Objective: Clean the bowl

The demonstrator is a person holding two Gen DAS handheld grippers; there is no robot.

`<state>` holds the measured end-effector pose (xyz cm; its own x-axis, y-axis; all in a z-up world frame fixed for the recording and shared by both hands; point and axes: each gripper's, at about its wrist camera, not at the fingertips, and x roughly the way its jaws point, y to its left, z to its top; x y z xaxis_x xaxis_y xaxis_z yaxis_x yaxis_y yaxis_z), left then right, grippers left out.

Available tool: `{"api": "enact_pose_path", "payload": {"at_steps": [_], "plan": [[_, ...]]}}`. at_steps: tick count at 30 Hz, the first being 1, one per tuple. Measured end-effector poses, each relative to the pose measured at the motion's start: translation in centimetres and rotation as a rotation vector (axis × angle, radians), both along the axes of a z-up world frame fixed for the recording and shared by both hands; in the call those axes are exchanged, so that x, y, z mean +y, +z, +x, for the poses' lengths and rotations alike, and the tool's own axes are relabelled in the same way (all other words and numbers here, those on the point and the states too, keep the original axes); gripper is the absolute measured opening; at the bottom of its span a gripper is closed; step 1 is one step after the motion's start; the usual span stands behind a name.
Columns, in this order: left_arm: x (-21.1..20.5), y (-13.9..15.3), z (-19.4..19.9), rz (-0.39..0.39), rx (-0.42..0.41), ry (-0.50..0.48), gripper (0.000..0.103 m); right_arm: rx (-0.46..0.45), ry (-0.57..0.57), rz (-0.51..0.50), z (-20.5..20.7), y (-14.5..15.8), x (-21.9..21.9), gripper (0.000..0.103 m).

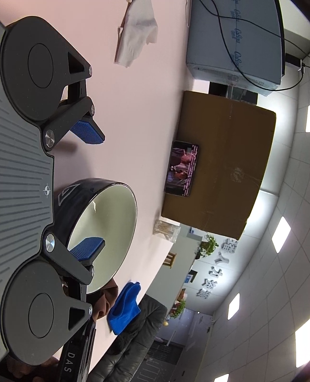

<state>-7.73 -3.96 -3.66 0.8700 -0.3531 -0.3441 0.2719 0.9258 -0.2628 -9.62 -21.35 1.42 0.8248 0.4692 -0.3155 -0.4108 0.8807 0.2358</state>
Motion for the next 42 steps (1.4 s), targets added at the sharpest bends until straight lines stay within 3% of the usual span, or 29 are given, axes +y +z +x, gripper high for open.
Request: {"api": "enact_pose_path", "payload": {"at_steps": [5, 13, 21, 29, 37, 42], "plan": [[0.1, 0.0, -0.1, -0.006, 0.001, -0.003, 0.087, 0.056, -0.008, -0.037, -0.1, -0.9, 0.6, 0.014], [0.0, -0.1, -0.2, -0.003, -0.004, -0.002, 0.087, -0.004, -0.007, -0.018, -1.4, 0.4, 0.7, 0.014], [-0.1, -0.1, -0.1, 0.002, -0.001, -0.014, 0.087, 0.058, -0.015, -0.048, -0.3, -0.6, 1.2, 0.014], [-0.1, -0.1, -0.2, 0.0, -0.011, -0.038, 0.088, 0.02, -0.007, 0.007, -0.5, 0.4, 0.5, 0.014], [0.0, -0.1, -0.2, -0.008, -0.014, -0.049, 0.088, 0.072, -0.006, -0.038, -0.1, -0.7, 1.1, 0.014], [-0.1, -0.1, -0.1, -0.006, -0.011, -0.053, 0.088, 0.035, 0.004, -0.016, -0.8, 0.3, 0.9, 0.014]]}}
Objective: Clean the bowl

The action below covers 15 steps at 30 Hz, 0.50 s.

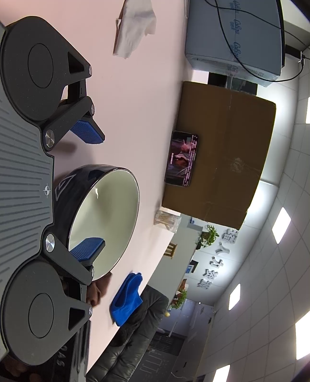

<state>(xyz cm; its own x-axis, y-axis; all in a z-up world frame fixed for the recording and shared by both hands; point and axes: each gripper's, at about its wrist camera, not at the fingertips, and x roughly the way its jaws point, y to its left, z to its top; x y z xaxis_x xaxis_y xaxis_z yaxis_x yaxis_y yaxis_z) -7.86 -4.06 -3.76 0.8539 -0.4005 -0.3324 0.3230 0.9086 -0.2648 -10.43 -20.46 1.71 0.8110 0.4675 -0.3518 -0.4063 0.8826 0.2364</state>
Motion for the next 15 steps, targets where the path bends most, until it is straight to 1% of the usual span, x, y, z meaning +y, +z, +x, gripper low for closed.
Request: {"api": "enact_pose_path", "payload": {"at_steps": [2, 5, 9, 11, 15], "plan": [[0.0, 0.0, 0.0, -0.001, 0.001, -0.001, 0.088, -0.019, 0.003, 0.005, -0.3, 0.4, 0.0, 0.014], [0.0, -0.1, 0.0, -0.003, 0.0, -0.002, 0.088, -0.03, 0.0, -0.016, -0.3, 0.4, 0.2, 0.014], [0.1, 0.0, 0.0, -0.004, 0.0, -0.003, 0.088, 0.025, 0.004, -0.045, 0.4, -0.7, 0.4, 0.014], [0.1, 0.0, 0.0, -0.005, -0.001, -0.002, 0.088, 0.036, 0.011, -0.05, 0.5, -0.9, 0.6, 0.014], [0.1, -0.1, 0.0, -0.005, -0.002, -0.002, 0.088, 0.022, 0.012, -0.031, 0.2, -0.6, 0.4, 0.014]]}}
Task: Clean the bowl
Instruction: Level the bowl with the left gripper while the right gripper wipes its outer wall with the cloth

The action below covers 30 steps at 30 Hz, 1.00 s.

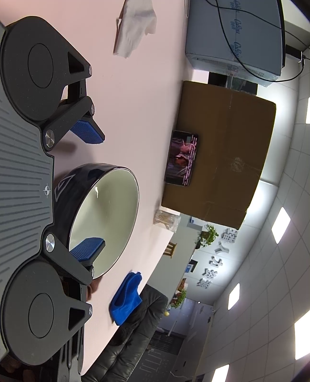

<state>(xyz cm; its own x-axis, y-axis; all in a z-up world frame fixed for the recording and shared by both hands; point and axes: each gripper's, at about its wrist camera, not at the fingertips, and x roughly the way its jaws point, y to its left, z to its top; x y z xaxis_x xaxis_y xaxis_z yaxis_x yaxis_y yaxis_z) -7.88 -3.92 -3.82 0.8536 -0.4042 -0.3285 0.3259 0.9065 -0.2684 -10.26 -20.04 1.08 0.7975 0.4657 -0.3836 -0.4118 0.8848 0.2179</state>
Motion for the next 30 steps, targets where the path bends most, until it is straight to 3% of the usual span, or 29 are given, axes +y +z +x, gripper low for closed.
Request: {"api": "enact_pose_path", "payload": {"at_steps": [4, 15, 24, 30], "plan": [[0.1, 0.0, 0.0, -0.002, -0.001, 0.0, 0.088, -0.044, 0.005, 0.014, -0.4, 1.0, -0.3, 0.014], [-0.1, 0.4, -0.3, 0.017, -0.013, 0.021, 0.088, 0.017, -0.007, 0.006, 0.7, -0.5, -0.1, 0.014], [1.2, -0.1, -0.9, -0.08, 0.026, 0.039, 0.088, -0.035, 0.012, 0.024, -0.7, 0.5, -0.2, 0.014], [1.0, 0.1, -0.5, -0.064, 0.025, 0.039, 0.088, 0.001, 0.016, -0.006, -0.3, -0.2, 0.3, 0.014]]}}
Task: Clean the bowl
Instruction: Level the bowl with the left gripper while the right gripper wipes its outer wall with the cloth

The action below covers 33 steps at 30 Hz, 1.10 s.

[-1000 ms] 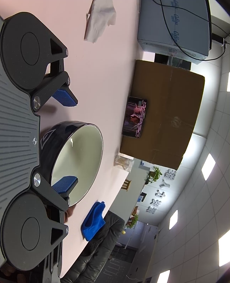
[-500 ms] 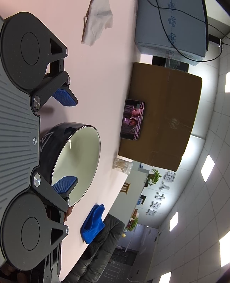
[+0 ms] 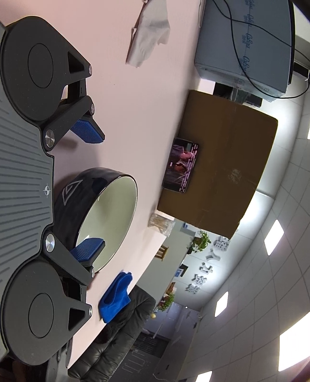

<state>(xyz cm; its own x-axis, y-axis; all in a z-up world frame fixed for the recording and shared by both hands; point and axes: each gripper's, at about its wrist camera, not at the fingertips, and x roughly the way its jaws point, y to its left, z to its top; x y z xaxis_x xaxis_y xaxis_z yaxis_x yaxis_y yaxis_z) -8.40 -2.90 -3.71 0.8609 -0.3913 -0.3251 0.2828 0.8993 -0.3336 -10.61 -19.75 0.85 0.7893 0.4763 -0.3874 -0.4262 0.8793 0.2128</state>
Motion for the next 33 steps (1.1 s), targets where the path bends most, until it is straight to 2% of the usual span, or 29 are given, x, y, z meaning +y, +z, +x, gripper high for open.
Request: {"api": "enact_pose_path", "payload": {"at_steps": [4, 11, 18, 27, 33], "plan": [[-0.5, 0.3, 0.8, 0.037, 0.022, 0.009, 0.088, 0.0, 0.019, 0.003, -0.2, -0.1, 0.3, 0.014], [-0.4, 0.2, 1.9, 0.016, 0.056, -0.01, 0.087, -0.052, 0.026, 0.011, -1.2, 0.9, 0.4, 0.014], [-0.4, 0.0, 1.6, 0.006, 0.04, -0.043, 0.087, -0.007, 0.058, -0.018, -0.9, -0.3, 1.4, 0.015], [-0.5, 0.0, 1.6, -0.002, 0.037, -0.055, 0.087, -0.077, 0.054, 0.007, -2.0, 1.3, 1.0, 0.015], [-0.5, 0.0, 1.6, -0.002, 0.038, -0.054, 0.087, -0.038, 0.056, -0.015, -1.4, 0.5, 1.2, 0.016]]}}
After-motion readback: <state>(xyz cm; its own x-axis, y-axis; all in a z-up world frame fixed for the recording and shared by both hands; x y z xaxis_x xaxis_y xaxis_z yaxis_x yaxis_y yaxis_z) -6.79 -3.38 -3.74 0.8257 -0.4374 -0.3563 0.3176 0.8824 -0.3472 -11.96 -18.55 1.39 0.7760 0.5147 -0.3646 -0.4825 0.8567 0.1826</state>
